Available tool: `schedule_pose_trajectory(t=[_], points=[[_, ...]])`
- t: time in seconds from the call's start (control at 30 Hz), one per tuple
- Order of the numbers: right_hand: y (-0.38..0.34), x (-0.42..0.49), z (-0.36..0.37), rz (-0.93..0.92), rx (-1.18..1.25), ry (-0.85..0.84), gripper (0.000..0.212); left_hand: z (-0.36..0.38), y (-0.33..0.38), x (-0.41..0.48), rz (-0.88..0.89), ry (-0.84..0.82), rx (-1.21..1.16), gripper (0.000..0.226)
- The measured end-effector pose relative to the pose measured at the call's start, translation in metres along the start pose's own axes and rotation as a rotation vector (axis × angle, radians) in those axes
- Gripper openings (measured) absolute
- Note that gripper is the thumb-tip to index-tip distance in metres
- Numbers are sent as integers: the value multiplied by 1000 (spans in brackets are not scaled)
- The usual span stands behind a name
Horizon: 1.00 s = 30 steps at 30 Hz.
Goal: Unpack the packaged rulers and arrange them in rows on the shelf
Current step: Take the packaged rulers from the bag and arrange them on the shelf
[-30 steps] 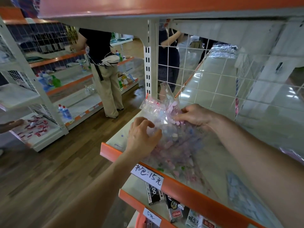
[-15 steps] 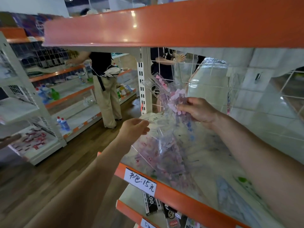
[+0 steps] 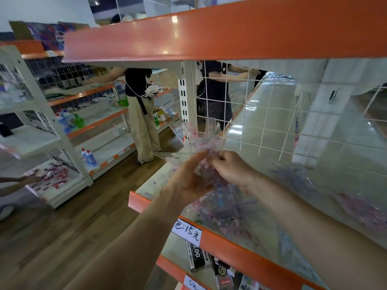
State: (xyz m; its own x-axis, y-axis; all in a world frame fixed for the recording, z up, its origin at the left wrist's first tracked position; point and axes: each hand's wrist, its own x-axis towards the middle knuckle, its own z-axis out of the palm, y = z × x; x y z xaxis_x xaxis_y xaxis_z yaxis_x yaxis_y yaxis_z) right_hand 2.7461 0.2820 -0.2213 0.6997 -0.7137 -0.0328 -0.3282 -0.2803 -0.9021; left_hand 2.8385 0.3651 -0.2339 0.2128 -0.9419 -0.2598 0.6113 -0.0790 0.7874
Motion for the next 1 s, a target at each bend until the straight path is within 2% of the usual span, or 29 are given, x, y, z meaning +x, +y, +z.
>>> schedule_pose_trajectory(t=[0.1, 0.13, 0.2, 0.27, 0.33, 0.37, 0.43, 0.53, 0.63, 0.73, 0.8, 0.87, 0.93, 0.97, 1.0], points=[[1, -7, -2, -98, -478, 34, 35, -2, -4, -1, -16, 30, -11, 34], [0, -9, -6, -115, -549, 32, 37, -3, -4, -2, -22, 27, -1, 30], [-2, -12, -18, -125, -529, -51, 40, -5, -3, -5, -25, 18, 12, 27], [-6, -13, -33, -110, -383, -103, 46, -9, -1, -7, -35, -7, -6, 27], [-6, -6, -46, -16, -142, 21, 48, -12, -2, -10, -58, -52, -22, 22], [-4, 0, -50, 78, 7, 67, 43, -13, -2, -12, -71, -69, -20, 22], [0, 7, -52, 234, 267, 27, 30, -13, -3, -14, -85, -104, 2, 26], [4, 15, -50, 223, 480, -14, 17, -13, -1, -16, -113, -133, 47, 31], [-1, 20, -62, 159, 722, 137, 9, -19, 3, -19, -116, -89, 101, 32], [-5, 24, -96, 120, 924, 422, 16, -27, 8, -23, -139, -83, 145, 29], [-5, 20, -110, 101, 833, 498, 10, -28, 11, -24, -141, -113, 181, 30], [-7, 9, -107, 135, 592, 309, 7, -23, 11, -22, -154, -130, 260, 37], [-10, -3, -93, 180, 426, 3, 21, -12, 9, -20, -168, -137, 321, 39], [-10, -8, -88, 176, 381, -74, 23, -5, 8, -20, -172, -147, 340, 35], [-8, -12, -86, 164, 349, -69, 20, 0, 7, -19, -177, -167, 349, 28]])
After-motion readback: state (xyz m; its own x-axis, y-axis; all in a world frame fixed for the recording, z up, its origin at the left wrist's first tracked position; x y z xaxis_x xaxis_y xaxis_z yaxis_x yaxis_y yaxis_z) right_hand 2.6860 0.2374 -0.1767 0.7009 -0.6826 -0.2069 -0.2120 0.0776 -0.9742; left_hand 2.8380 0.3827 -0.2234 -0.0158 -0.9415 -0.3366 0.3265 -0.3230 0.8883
